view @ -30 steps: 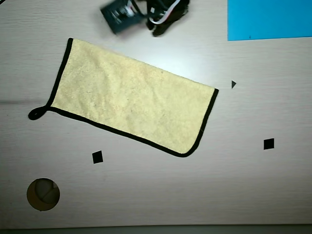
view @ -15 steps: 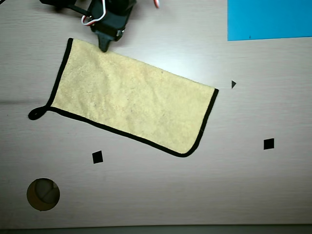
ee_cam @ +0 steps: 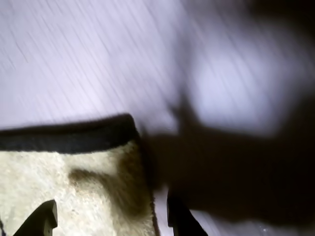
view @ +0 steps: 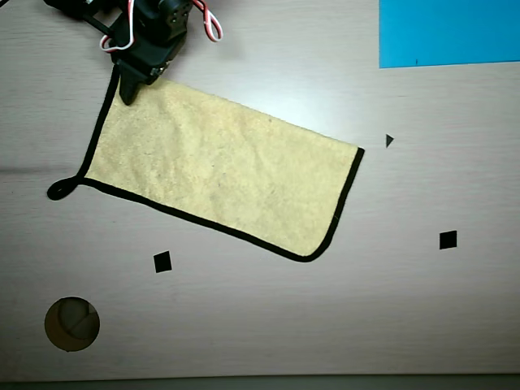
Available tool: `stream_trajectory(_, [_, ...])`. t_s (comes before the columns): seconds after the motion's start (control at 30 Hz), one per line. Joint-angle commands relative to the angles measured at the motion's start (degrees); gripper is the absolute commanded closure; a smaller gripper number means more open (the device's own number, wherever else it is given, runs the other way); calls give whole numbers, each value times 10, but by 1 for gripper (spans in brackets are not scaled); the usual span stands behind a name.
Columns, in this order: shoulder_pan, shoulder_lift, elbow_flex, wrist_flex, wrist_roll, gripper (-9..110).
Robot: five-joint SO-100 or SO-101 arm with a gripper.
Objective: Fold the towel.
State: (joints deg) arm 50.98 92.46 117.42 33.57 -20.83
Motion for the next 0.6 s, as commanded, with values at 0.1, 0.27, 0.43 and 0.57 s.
stream_trajectory(0.1, [0,-9,-14,-36,-16,75])
stream_trajectory(0.27, [-23,-9,-7,-39,-11,76])
stream_trajectory(0.43, [-40,-7,-4,-44,-9,77])
stream_trajectory(0.57, [-47,-7,-1,-61,-17,78])
